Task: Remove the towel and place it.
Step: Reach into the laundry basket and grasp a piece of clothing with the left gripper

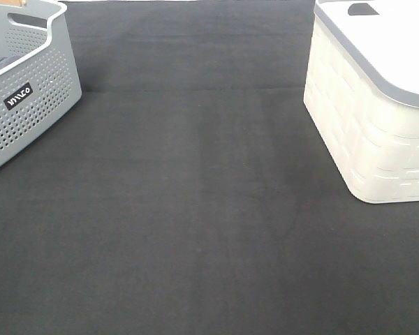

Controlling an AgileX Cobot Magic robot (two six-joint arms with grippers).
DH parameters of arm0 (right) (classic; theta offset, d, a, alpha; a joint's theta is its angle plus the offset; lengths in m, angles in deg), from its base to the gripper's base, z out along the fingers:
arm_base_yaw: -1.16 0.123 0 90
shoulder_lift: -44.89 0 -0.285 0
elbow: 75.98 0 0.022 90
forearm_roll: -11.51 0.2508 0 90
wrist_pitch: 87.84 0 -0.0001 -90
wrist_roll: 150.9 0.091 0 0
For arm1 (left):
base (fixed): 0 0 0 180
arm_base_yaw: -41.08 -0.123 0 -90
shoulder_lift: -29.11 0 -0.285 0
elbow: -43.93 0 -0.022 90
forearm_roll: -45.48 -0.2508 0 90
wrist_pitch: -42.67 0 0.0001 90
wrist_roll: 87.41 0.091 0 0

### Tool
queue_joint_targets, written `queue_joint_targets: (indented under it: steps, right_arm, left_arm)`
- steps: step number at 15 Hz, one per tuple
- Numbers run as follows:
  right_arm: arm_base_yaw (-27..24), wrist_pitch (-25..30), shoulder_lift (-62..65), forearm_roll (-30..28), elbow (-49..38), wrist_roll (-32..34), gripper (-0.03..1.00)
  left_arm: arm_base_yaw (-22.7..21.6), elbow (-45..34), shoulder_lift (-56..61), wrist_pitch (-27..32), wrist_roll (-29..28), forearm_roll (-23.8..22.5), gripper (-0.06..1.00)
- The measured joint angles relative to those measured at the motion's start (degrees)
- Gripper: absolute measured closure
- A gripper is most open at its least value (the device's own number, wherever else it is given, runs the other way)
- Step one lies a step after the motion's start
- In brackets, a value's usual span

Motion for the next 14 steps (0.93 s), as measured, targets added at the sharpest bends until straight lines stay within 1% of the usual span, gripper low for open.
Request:
queue_joint_targets:
  steps: [14]
  right_arm:
    - [0.0, 0.0, 0.0, 0.0, 0.0, 0.0, 0.22]
  left_arm:
    - [0.0, 0.0, 0.0, 0.0, 0.1, 0.0, 0.18]
